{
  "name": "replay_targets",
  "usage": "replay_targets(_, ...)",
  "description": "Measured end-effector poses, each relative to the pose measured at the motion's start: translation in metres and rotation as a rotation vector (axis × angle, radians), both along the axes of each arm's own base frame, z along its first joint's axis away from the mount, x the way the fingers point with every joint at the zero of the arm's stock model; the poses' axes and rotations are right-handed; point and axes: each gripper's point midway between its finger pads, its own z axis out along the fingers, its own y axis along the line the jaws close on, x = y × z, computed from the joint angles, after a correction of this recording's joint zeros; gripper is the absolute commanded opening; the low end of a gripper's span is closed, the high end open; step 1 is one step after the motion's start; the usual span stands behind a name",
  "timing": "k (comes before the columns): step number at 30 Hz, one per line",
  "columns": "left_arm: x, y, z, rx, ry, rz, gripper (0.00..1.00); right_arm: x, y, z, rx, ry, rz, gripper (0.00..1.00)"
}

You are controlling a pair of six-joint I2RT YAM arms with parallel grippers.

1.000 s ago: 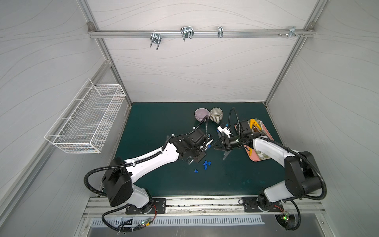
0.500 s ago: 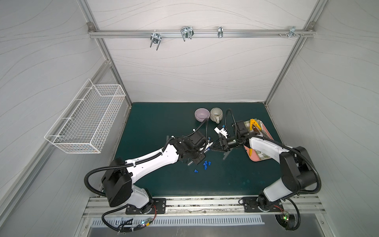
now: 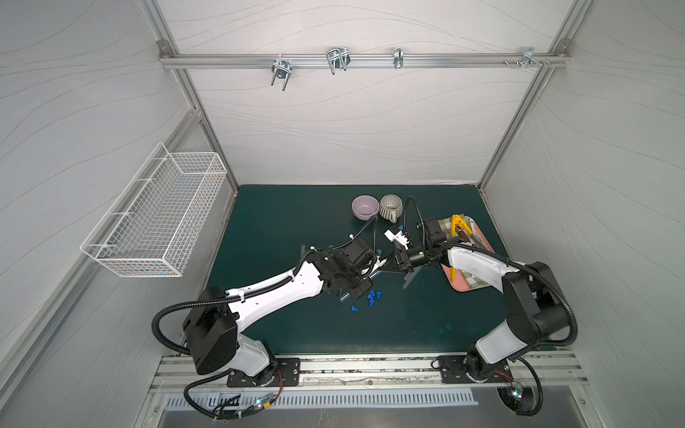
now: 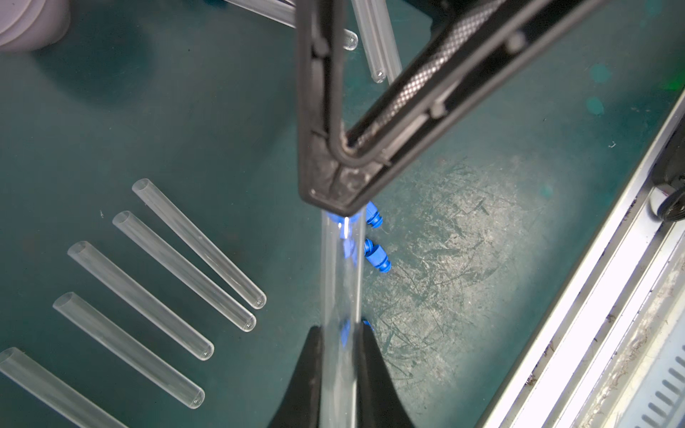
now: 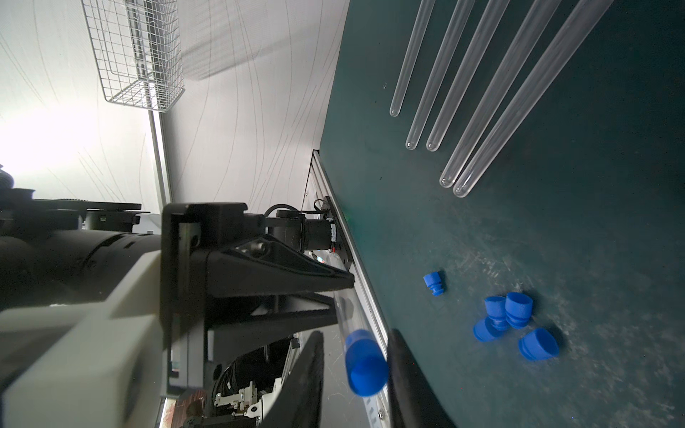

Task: Remove stoppers from test tubes
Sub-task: Open the stopper on the test tube.

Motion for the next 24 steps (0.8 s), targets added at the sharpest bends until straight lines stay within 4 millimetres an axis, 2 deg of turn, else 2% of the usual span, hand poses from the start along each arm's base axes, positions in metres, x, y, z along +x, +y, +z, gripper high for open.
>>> replay_targets(9, 0.0, 0.0002, -0.0001, 0.001, 0.0, 0.001, 0.02, 0.0, 0.0, -0.0007, 0.0, -0.004, 0.002, 0.24)
replay_targets(24, 0.0002, 0.0001, -0.0001, 0.0, -0.001, 0.001, 0.02, -0.0016, 0.0014, -0.0024, 0.001, -0.007, 0.012, 0.24)
